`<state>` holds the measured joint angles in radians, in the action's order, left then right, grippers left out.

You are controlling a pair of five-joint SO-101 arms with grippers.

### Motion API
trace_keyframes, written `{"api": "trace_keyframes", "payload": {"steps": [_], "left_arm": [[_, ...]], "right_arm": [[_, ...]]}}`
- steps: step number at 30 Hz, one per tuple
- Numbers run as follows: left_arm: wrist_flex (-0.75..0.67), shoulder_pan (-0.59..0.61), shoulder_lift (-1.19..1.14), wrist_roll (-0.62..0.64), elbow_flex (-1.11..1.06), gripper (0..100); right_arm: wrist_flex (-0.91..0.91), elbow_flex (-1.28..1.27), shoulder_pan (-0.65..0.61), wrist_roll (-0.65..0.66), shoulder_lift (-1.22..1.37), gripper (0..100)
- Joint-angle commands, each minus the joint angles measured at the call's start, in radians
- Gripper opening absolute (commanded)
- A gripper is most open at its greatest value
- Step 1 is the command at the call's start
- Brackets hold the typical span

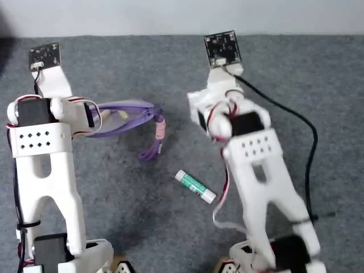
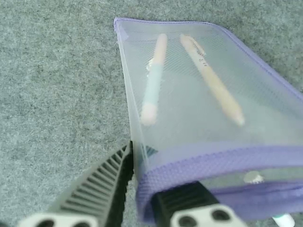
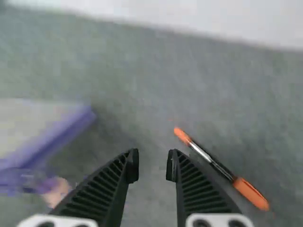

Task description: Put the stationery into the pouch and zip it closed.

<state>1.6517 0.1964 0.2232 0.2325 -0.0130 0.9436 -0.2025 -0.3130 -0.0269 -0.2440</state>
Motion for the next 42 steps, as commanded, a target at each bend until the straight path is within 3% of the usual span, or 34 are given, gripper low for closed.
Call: {"api": "trace_keyframes", "payload": {"steps": [1, 7, 11, 18, 32, 39, 42], "left_arm": [[0.008, 0.003, 0.005, 0.012, 0.042, 1], [0.009, 0.003, -0.002, 0.014, 0.042, 1], [0.009, 0.002, -0.003, 0.014, 0.042, 1], [0.009, 0.002, -0.003, 0.014, 0.041, 1], [0.009, 0.002, -0.003, 0.014, 0.041, 1], [0.009, 0.002, -0.003, 0.014, 0.041, 1], [0.009, 0.002, -0.003, 0.014, 0.041, 1]], "right_arm": [[0.134, 0.183, 0.056, 0.098, 0.163, 10.2], [0.367, 0.436, 0.074, 0.178, 0.489, 10.2], [0.417, 0.586, 0.073, 0.199, 0.657, 10.6], [0.478, 0.787, 0.077, 0.288, 0.828, 27.1], [0.489, 0.838, 0.128, 0.322, 1.036, 22.7], [0.527, 0.838, 0.107, 0.321, 1.035, 1.3], [0.527, 0.838, 0.107, 0.321, 1.035, 1.5]]}}
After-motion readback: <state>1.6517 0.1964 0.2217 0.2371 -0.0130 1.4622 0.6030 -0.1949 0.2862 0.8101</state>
